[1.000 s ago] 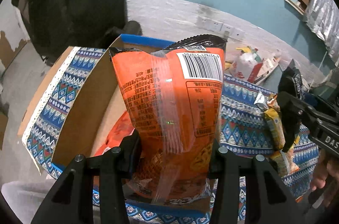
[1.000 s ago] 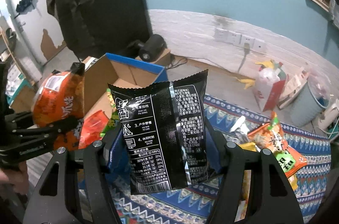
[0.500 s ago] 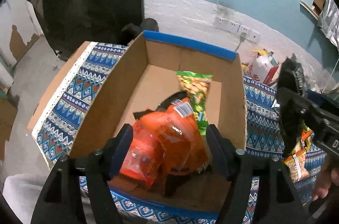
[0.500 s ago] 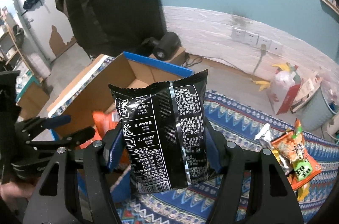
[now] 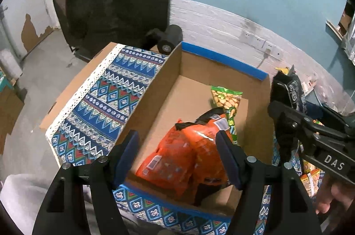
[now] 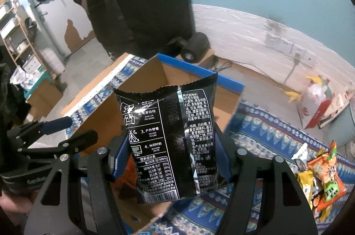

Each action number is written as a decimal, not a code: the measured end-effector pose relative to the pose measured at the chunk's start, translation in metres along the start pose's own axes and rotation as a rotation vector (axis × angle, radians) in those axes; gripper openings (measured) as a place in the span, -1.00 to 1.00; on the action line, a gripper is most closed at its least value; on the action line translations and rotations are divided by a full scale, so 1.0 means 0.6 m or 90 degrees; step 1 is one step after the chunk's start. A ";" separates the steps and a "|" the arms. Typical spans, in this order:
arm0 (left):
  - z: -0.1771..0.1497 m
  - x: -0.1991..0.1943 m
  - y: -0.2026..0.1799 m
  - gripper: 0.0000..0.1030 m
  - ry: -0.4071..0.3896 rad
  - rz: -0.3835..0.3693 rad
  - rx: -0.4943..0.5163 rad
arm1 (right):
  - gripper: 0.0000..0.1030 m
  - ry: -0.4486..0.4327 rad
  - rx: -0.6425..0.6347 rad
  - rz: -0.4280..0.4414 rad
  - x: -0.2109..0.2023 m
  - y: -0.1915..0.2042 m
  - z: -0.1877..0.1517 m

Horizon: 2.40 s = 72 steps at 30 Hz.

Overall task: Organize snacks
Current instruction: 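Lower the black bag into the box and open the right tool, then move both tools to the snack pile and grasp the striped chip bag with the left tool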

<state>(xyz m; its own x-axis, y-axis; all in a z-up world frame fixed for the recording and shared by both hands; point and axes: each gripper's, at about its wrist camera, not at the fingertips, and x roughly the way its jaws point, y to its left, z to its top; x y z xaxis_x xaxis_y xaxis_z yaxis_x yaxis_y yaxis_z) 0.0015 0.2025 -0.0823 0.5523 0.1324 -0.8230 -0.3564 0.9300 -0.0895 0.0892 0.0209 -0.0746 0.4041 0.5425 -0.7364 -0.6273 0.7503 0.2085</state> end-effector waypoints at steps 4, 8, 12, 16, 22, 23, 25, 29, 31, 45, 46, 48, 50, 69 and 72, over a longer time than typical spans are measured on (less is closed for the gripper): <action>-0.004 -0.002 0.011 0.41 0.002 0.003 -0.007 | 0.28 0.008 -0.006 0.009 0.017 0.017 0.007; -0.007 -0.004 0.018 0.41 0.001 0.004 -0.007 | 0.28 0.017 -0.011 0.025 0.036 0.035 0.014; -0.007 -0.004 0.023 0.41 0.003 0.003 -0.013 | 0.29 0.027 -0.012 0.038 0.046 0.043 0.014; -0.006 -0.005 0.025 0.41 0.003 -0.001 -0.015 | 0.49 0.029 -0.009 0.042 0.046 0.039 0.015; -0.005 -0.005 0.006 0.41 0.002 -0.017 -0.004 | 0.49 0.020 -0.020 0.031 0.030 0.032 0.012; -0.005 -0.005 0.002 0.41 0.003 -0.021 -0.002 | 0.49 0.019 -0.020 0.029 0.026 0.029 0.011; -0.005 -0.005 -0.010 0.41 0.004 -0.026 0.006 | 0.49 0.015 -0.018 0.025 0.015 0.021 0.009; -0.010 -0.004 -0.038 0.41 0.011 -0.045 0.024 | 0.49 0.008 -0.006 0.016 -0.008 0.001 0.006; -0.014 -0.004 -0.052 0.41 0.017 -0.056 0.030 | 0.49 0.004 -0.002 0.007 -0.021 -0.012 0.001; -0.038 -0.005 -0.166 0.41 0.044 -0.126 0.085 | 0.48 0.016 0.024 -0.070 -0.097 -0.121 -0.056; -0.040 -0.006 -0.175 0.41 0.046 -0.131 0.091 | 0.48 0.018 0.026 -0.076 -0.102 -0.129 -0.061; -0.045 -0.009 -0.193 0.41 0.047 -0.136 0.102 | 0.48 0.020 0.030 -0.086 -0.113 -0.144 -0.074; -0.050 -0.009 -0.212 0.41 0.051 -0.141 0.113 | 0.48 0.023 0.032 -0.096 -0.122 -0.157 -0.087; -0.105 0.027 -0.375 0.41 0.119 -0.184 0.176 | 0.48 0.055 0.120 -0.160 -0.201 -0.302 -0.220; -0.120 0.038 -0.400 0.41 0.136 -0.185 0.190 | 0.48 0.066 0.134 -0.173 -0.209 -0.328 -0.241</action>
<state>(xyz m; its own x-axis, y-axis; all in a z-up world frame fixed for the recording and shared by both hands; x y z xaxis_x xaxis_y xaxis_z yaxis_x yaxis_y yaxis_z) 0.0452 -0.0424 -0.1198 0.4184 -0.1931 -0.8875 0.0402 0.9801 -0.1943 0.0657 -0.2495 -0.1163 0.4603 0.2792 -0.8427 -0.3506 0.9293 0.1164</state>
